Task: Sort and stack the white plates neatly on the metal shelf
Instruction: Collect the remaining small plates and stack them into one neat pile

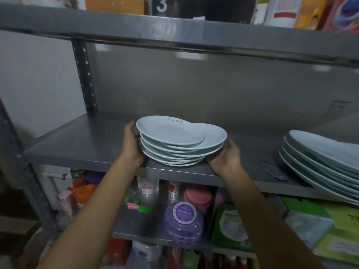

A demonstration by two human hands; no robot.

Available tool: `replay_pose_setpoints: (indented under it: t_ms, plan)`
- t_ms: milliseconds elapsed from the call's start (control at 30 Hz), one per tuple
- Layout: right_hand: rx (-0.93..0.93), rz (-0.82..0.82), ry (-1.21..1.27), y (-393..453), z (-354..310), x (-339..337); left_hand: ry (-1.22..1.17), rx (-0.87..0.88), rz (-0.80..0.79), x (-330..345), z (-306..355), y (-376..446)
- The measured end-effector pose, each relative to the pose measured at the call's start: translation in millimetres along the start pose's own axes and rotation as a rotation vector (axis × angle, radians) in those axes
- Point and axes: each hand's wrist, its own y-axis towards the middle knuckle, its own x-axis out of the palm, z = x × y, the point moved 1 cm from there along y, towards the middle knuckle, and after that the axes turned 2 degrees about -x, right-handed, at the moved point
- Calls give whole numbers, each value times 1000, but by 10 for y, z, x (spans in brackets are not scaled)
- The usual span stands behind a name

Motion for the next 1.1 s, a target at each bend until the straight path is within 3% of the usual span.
replay_pose_setpoints:
  t_ms: [167,400,567,667,900,1100]
  plan:
    - [-101,12,-130,-61,-58,-61,84,86,154,-39,6,-90]
    - [-382,135,-559,-289,-312,-280,537,605,265,355,-67,-506]
    - [-637,203,-893,-716,-538,-466,895,1009,191,842,-271,-910]
    - [-773,164,-1042,-982,-630,-664,945,1161,90,1137,-452,-1105]
    - [-970,199,-1264,-1448,-1067,-1199,806,1007,-290,1896,-1194,-1374]
    - [-1183,400,-1199,-1872,-1619,-1934,525,503,-315,2487,-1885,-1392]
